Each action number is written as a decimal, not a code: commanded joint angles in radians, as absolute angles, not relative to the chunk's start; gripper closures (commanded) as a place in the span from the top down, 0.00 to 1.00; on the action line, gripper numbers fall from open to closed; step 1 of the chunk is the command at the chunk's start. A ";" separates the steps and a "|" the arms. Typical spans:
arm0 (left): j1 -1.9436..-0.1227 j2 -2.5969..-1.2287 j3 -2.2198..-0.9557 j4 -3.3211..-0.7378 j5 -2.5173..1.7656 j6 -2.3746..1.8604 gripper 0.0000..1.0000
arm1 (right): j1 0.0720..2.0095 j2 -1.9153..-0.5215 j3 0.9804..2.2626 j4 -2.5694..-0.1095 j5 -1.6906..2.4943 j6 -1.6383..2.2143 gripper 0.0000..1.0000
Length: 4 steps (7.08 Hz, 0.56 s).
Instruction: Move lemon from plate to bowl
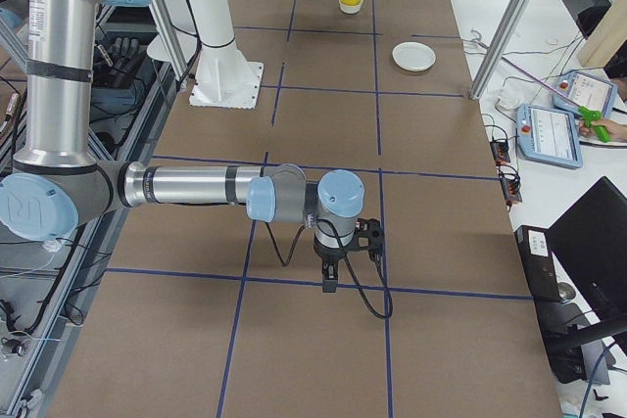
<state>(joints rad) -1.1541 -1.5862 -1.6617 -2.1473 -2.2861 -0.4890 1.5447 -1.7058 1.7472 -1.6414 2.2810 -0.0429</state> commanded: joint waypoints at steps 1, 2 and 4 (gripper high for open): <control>-1.280 -1.588 -1.663 -2.073 -2.299 -0.250 1.00 | 1.545 -1.706 1.747 -1.641 2.281 -0.043 1.00; -1.342 -1.594 -1.672 -1.945 -2.302 -0.195 1.00 | 1.545 -1.706 1.747 -1.641 2.281 -0.043 1.00; -1.478 -1.612 -1.661 -1.740 -2.324 -0.012 1.00 | 1.545 -1.706 1.747 -1.641 2.281 -0.043 1.00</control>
